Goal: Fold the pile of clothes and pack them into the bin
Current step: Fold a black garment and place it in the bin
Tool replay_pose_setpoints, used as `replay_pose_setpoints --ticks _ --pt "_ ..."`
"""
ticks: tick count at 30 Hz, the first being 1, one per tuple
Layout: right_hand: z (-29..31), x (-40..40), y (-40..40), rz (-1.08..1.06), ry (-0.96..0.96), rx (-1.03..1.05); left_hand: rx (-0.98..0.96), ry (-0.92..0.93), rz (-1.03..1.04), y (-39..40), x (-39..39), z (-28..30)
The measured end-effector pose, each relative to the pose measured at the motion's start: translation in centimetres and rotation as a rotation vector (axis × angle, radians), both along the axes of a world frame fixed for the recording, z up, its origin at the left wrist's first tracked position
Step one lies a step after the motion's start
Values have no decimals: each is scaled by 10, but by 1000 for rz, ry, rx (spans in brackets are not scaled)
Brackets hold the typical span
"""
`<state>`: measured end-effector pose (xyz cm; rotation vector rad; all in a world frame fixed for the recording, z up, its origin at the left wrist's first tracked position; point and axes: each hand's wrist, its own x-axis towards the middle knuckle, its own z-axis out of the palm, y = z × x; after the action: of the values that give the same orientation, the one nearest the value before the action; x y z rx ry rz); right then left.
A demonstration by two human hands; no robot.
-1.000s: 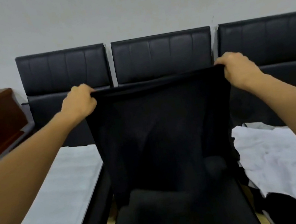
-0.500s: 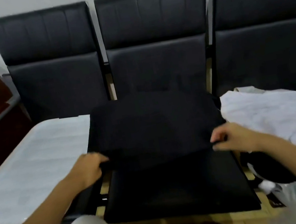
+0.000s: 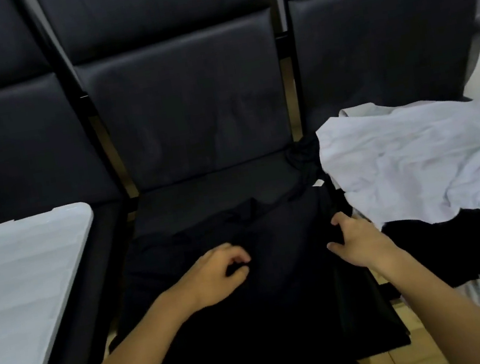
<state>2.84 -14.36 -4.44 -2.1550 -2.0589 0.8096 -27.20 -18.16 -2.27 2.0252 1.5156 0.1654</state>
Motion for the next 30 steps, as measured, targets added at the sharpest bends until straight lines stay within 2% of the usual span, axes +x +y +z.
replay_pose_setpoints --ticks 5,9,11,13,15,17,18,20,22,23,25,26,29,30 --pt "-13 -5 17 -87 199 76 36 28 9 88 97 -16" --pt "-16 -12 24 -132 356 198 -43 20 141 140 142 -32" --pt "-10 -11 27 -240 537 117 -66 8 219 162 153 -40" --pt "-1 -9 27 -441 862 -35 -91 -52 316 175 157 -41" --pt "9 -3 28 -647 1156 -197 -125 -32 387 184 155 -36" --pt "24 9 28 -722 1356 -385 -126 -57 425 192 150 -24" --pt "32 14 26 -720 1422 -484 -125 -151 448 193 147 -13" --pt "42 21 19 -700 1515 -567 -176 -483 502 190 143 14" --pt "53 23 17 -705 1609 -473 -335 -831 531 187 135 42" --pt "55 25 19 -720 1692 -371 -420 -938 518 186 130 55" --pt "60 33 22 -808 1834 -165 -533 -1028 447 185 124 75" --pt "63 38 22 -847 1793 -82 -552 -1040 410 188 122 81" --pt "58 56 17 -844 1338 63 -481 -940 380 195 131 90" --pt "57 63 15 -832 1265 54 -441 -910 400 197 137 91"
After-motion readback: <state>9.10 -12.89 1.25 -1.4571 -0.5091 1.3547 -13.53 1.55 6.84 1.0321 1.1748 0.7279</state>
